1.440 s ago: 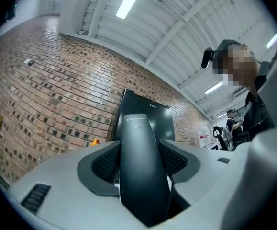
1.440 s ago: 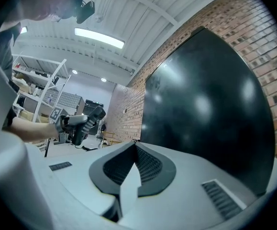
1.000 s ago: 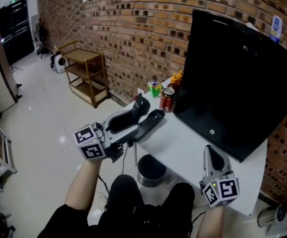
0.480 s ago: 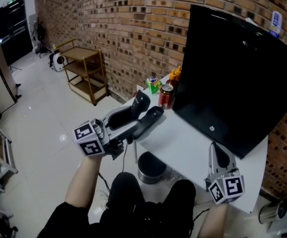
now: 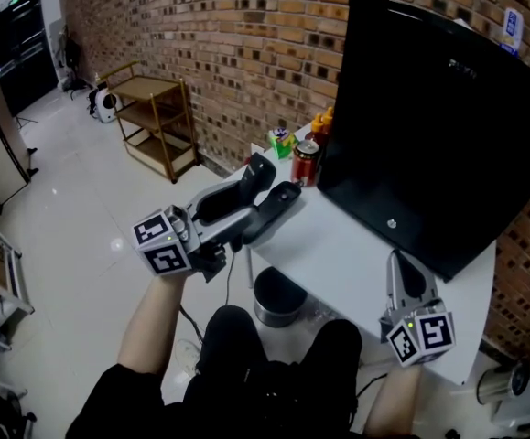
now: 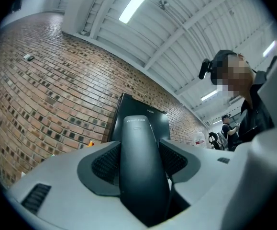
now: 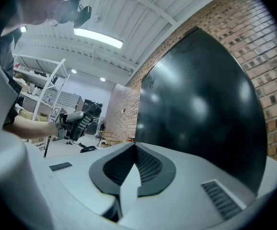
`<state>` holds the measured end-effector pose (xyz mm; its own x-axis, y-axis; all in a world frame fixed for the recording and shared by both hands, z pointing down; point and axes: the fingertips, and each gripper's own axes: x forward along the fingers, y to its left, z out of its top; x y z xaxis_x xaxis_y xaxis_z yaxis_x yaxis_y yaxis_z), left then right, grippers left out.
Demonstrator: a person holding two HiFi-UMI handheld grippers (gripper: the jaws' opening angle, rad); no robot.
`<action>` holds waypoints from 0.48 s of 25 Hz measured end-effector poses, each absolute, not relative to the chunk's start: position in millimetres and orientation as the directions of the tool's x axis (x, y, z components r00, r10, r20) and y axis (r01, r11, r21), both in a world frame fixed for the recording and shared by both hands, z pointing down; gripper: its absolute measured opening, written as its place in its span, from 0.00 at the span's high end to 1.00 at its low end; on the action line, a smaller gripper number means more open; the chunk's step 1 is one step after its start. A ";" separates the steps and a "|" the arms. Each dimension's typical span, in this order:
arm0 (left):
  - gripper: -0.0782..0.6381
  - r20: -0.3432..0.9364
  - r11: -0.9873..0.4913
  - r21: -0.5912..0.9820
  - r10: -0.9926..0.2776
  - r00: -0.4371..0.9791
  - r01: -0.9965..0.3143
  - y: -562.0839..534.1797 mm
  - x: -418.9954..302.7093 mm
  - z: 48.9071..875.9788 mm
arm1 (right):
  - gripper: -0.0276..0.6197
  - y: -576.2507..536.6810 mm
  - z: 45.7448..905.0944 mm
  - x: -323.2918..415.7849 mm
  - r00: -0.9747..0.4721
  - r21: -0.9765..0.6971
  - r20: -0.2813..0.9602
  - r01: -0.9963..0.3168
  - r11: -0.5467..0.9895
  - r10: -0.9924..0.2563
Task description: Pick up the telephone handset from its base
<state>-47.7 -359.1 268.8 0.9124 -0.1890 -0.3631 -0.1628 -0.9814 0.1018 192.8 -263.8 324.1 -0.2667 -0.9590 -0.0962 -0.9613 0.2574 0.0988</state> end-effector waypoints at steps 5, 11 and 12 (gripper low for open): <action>0.53 -0.362 -0.980 0.104 -0.198 0.911 -0.172 -360.4 -49.9 262.5 | 0.94 -266.5 322.2 195.1 -0.271 0.088 -0.101 -0.961 0.262 -0.957; 0.53 -0.361 -0.977 0.101 -0.210 0.909 -0.185 -358.5 -50.2 261.2 | 0.95 -266.9 319.5 193.9 -0.284 0.096 -0.097 -0.957 0.275 -0.954; 0.53 -0.359 -0.978 0.101 -0.209 0.910 -0.185 -358.4 -49.7 261.1 | 0.95 -266.8 318.7 194.4 -0.283 0.095 -0.099 -0.957 0.274 -0.954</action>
<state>-49.7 -358.4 261.1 0.9097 -0.2087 -0.3590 -0.1846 -0.9777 0.1005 194.4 -266.8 318.7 -0.2831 -0.9539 -0.0992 -0.9569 0.2741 0.0954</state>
